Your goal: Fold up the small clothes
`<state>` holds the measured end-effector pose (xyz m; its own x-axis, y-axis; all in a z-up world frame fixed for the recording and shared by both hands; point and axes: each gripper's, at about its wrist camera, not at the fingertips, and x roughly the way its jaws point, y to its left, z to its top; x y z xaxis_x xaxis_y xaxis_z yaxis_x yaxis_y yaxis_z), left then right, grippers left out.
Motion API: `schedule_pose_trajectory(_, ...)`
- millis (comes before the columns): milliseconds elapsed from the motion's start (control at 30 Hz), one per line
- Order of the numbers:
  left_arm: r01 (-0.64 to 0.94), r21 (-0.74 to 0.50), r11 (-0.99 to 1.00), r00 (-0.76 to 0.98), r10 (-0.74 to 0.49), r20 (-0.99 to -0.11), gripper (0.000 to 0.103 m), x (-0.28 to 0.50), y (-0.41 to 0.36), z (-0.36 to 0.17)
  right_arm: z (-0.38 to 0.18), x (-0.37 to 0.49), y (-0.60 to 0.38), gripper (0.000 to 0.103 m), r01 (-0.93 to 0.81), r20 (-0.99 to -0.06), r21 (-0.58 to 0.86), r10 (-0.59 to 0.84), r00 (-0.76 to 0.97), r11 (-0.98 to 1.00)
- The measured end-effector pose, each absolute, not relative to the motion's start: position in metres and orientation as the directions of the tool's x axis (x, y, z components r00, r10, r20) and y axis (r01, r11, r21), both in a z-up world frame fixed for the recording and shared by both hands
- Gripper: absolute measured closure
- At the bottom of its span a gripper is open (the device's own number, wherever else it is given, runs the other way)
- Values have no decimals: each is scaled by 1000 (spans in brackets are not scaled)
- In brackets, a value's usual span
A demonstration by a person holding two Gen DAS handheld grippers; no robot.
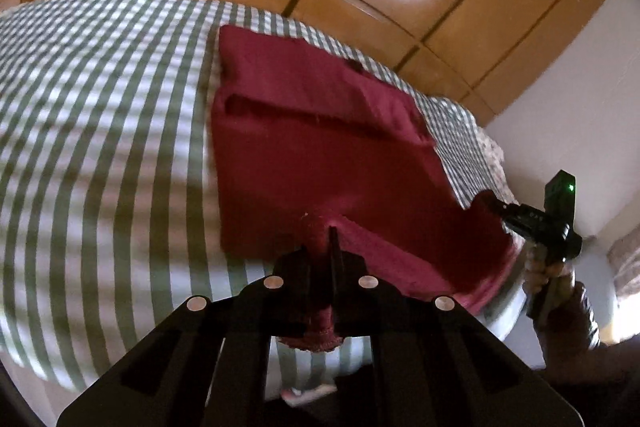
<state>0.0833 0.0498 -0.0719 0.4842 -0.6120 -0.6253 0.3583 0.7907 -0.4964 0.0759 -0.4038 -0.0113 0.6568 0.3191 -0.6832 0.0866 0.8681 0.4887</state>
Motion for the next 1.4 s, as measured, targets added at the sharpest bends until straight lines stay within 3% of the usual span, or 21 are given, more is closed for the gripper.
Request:
schedule_pose_trajectory(200, 265, -494, 828, 527, -554, -645, 97, 150, 40, -63, -15, 136, -418, 92, 146, -708, 464, 267, 654, 874)
schedule_pose_trajectory(233, 244, -487, 838, 539, -535, -651, 97, 163, 39, -61, -15, 144, -420, 88, 147, -709, 455, 257, 657, 878)
schedule_pose_trajectory(267, 226, -482, 846, 547, -520, -656, 97, 174, 39, -60, -15, 148, -422, 81, 151, -705, 454, 251, 663, 878)
schedule_pose_trajectory(300, 204, -478, 854, 553, -503, -664, 96, 182, 39, -60, -13, 152, -426, 56, 155, -690, 470, 253, 678, 869)
schedule_pose_trajectory(333, 176, -490, 854, 551, -498, -670, 89, 191, 42, -62, -10, 152, -430, 32, 160, -673, 487, 252, 695, 859)
schedule_pose_trajectory(400, 144, -514, 846, 544, -502, -673, 74, 197, 49, -66, -5, 149, -437, 25, 153, -644, 512, 260, 719, 845)
schedule_pose_trajectory(433, 124, -520, 845, 553, -494, -671, 57, 197, 54, -67, -3, 145, -441, 19, 146, -636, 519, 266, 725, 842)
schedule_pose_trajectory(500, 101, -529, 843, 574, -484, -661, 45, 189, 66, -71, -4, 131, -447, 12, 152, -630, 515, 253, 734, 844)
schedule_pose_trajectory(867, 195, -528, 827, 436, -555, -709, 45, 144, 46, -115, -58, 109, -422, 14, 158, -756, 356, 185, 628, 921)
schedule_pose_trajectory(900, 201, -511, 836, 438, -544, -716, 52, 144, 40, -115, -61, 115, -420, 26, 159, -758, 362, 191, 623, 918)
schedule_pose_trajectory(933, 204, -484, 851, 445, -521, -728, 68, 146, 34, -116, -62, 119, -418, 41, 170, -766, 355, 182, 617, 919)
schedule_pose_trajectory(967, 202, -469, 860, 445, -507, -738, 75, 146, 32, -116, -62, 121, -417, 47, 183, -772, 337, 160, 615, 924)
schedule_pose_trajectory(1000, 199, -467, 861, 443, -504, -741, 80, 147, 32, -116, -61, 122, -417, 67, 177, -770, 347, 173, 615, 921)
schedule_pose_trajectory(1033, 200, -475, 857, 448, -511, -733, 86, 145, 35, -115, -60, 120, -418, 73, 173, -765, 366, 190, 616, 914)
schedule_pose_trajectory(1133, 230, -458, 859, 457, -510, -728, 90, 134, 43, -112, -54, 109, -416, 79, 154, -760, 366, 199, 619, 918)
schedule_pose_trajectory(1400, 246, -473, 846, 447, -532, -720, 92, 92, 66, -115, -44, 51, -401, 80, 109, -757, 396, 257, 600, 912)
